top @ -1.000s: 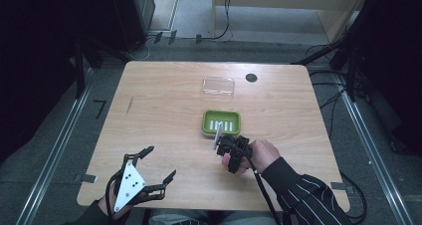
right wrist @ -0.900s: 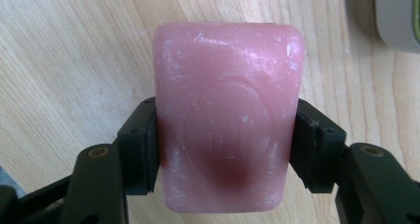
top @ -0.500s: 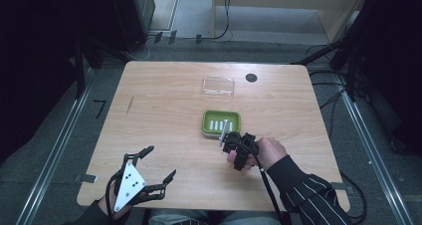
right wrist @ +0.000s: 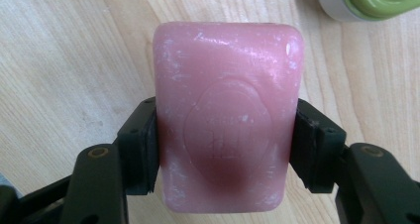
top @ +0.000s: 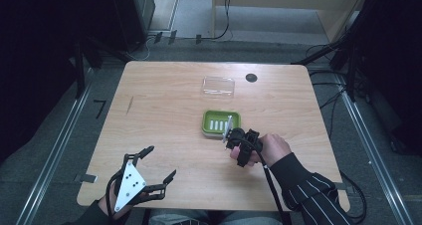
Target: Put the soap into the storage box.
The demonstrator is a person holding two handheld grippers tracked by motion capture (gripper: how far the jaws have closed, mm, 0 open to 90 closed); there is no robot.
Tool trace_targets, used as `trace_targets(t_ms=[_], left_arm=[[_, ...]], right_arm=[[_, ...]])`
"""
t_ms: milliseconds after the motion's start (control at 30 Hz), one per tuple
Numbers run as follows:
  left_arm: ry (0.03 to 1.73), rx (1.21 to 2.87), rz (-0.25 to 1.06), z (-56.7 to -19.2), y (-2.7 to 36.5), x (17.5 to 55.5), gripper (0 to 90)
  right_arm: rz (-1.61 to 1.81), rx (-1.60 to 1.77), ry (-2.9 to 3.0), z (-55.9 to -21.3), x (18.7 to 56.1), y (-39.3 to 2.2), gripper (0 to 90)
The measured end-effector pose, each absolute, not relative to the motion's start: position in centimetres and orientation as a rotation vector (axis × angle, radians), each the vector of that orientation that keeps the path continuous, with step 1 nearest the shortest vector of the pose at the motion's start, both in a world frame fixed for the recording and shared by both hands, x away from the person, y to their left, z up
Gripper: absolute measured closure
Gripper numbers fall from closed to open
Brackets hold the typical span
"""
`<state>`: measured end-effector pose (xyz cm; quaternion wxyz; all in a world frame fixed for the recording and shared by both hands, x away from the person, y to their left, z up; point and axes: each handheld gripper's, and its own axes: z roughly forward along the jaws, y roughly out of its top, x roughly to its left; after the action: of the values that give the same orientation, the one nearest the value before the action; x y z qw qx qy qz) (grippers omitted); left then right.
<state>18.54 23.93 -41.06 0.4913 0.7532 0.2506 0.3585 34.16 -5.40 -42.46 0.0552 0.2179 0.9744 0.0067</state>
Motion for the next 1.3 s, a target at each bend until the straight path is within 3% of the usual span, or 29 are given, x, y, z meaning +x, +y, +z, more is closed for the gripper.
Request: trace_targets(t_ms=[1300], left_arm=[[0.607,1.831,0.869,-41.1,23.9,18.6,13.7]], right_arm=[[0.082,0.558,2.948,-40.2,36.6,-5.2,38.7]])
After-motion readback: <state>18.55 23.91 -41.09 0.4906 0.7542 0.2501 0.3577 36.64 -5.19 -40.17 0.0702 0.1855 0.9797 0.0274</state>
